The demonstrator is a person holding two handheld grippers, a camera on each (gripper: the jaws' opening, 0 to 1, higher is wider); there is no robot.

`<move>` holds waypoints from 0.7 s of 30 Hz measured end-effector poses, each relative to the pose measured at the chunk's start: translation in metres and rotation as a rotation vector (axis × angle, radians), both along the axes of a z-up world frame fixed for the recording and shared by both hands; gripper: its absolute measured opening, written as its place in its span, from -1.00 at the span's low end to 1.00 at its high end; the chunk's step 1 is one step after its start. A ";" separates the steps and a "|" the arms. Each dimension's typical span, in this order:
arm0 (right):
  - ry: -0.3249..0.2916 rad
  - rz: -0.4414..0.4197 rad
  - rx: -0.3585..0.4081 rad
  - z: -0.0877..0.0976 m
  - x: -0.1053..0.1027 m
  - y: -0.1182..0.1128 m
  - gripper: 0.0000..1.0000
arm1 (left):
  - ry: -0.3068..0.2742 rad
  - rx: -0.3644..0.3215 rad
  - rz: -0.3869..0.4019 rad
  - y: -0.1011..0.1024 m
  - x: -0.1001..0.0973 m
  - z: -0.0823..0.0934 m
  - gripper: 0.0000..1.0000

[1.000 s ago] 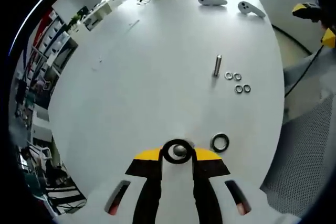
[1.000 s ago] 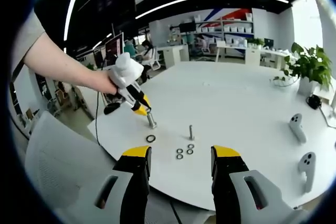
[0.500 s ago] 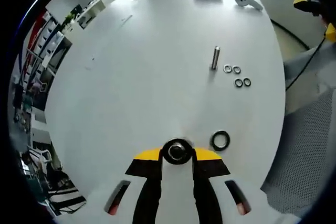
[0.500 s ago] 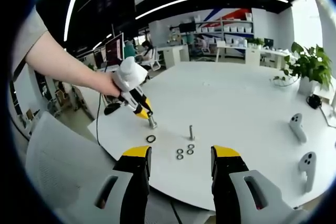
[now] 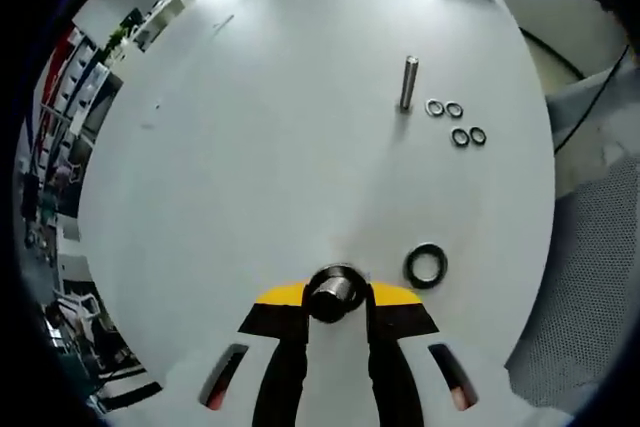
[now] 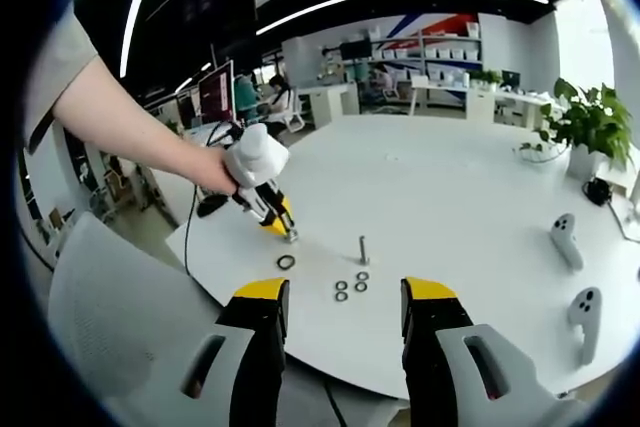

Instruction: Place the washer onto the threaded stud by aligning its center hole with the stud, sliding it down to the base, and recovering from edge contact or off-axis alignment until the washer reaches the visible bottom stop.

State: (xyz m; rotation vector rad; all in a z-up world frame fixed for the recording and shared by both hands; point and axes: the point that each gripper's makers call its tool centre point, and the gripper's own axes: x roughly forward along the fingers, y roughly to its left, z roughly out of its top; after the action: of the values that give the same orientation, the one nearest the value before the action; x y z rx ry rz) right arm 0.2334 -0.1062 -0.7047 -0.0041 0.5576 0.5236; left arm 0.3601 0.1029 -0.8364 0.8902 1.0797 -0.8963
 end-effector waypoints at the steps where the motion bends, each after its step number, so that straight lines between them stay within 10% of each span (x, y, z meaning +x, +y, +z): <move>1: 0.001 0.000 -0.001 0.000 0.000 0.000 -0.06 | -0.002 0.003 -0.004 0.000 0.000 -0.002 -0.61; 21: 0.008 -0.008 -0.003 -0.002 -0.001 -0.003 -0.07 | 0.014 -0.072 0.079 -0.008 0.001 -0.007 -0.73</move>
State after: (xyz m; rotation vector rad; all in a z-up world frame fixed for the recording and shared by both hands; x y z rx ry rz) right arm 0.2329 -0.1087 -0.7062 -0.0024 0.5664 0.5148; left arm 0.3610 0.0947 -0.8437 0.7779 1.0804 -0.8715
